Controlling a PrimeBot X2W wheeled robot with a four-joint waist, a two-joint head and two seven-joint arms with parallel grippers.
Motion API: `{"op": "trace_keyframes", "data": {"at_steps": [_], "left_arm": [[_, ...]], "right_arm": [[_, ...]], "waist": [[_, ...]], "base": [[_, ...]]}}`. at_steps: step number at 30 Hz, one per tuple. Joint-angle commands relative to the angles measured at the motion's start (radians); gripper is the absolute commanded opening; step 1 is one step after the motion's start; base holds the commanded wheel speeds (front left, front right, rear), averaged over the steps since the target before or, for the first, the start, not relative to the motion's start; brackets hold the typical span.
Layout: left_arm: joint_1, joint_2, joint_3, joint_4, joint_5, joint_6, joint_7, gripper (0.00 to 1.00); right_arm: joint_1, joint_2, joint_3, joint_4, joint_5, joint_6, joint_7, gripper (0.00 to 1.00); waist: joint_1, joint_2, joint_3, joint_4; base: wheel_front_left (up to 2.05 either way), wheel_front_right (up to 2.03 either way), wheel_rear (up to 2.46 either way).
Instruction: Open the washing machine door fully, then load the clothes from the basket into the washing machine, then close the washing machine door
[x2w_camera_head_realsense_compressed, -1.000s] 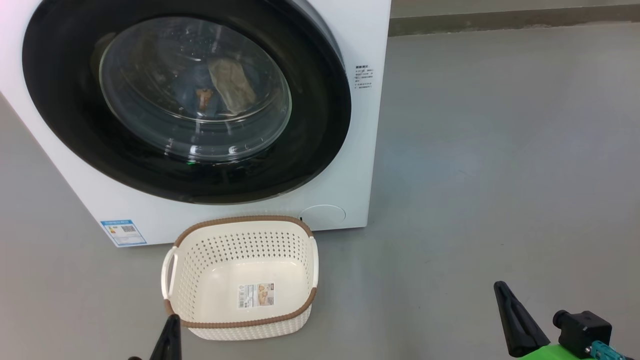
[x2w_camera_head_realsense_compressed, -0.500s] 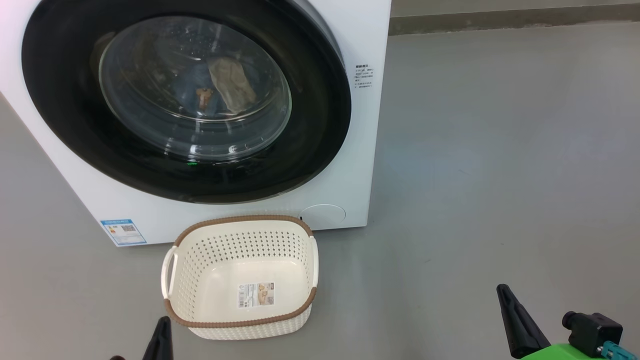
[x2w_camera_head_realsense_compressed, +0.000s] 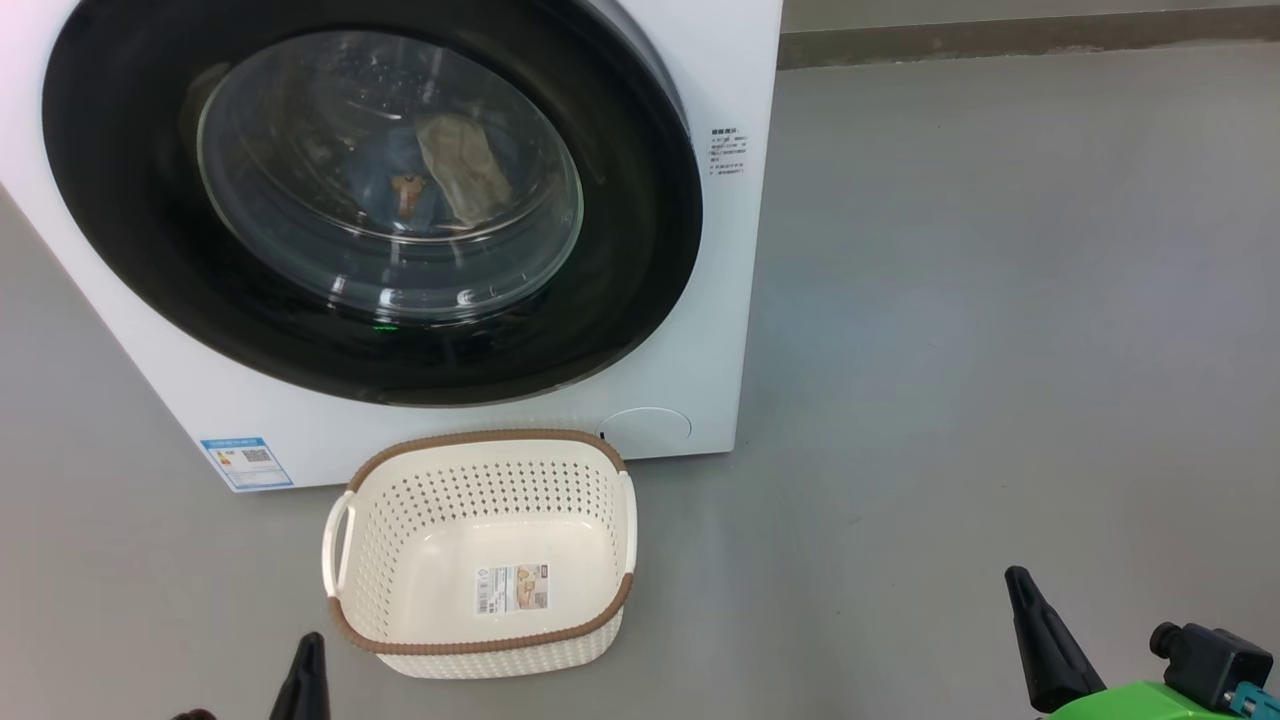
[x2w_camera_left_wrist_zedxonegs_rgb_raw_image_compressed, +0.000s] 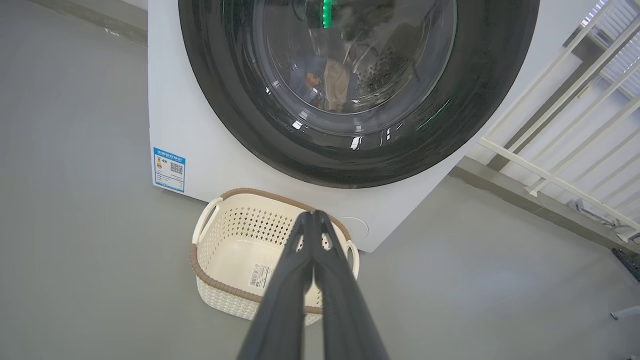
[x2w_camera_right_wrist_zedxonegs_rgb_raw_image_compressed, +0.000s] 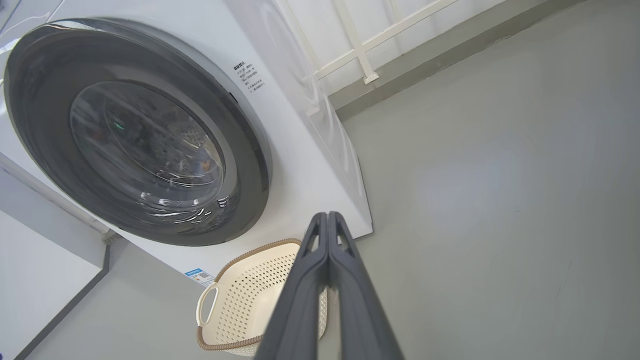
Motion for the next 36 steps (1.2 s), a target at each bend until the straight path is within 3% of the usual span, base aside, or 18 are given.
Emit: {"op": "trace_keyframes", "data": {"at_steps": [1,36], "left_arm": [[-0.049,0.005,0.025,-0.015,-0.049,-0.011,0.010,0.00],[-0.103,-0.006,0.102,0.013,-0.411,-0.050,0.105,0.00]], "right_arm": [[-0.046,-0.006,-0.002,-0.017,0.051,0.000,0.011,0.00],[-0.091,-0.007,-0.020,0.023,0.426,0.001,0.080,0.00]], "waist": [[-0.0001,0.0000,0.000,0.000],[-0.0002,0.0000,0.004,0.000]], "base": [[0.00,0.00,0.00],[0.00,0.00,0.00]]}}
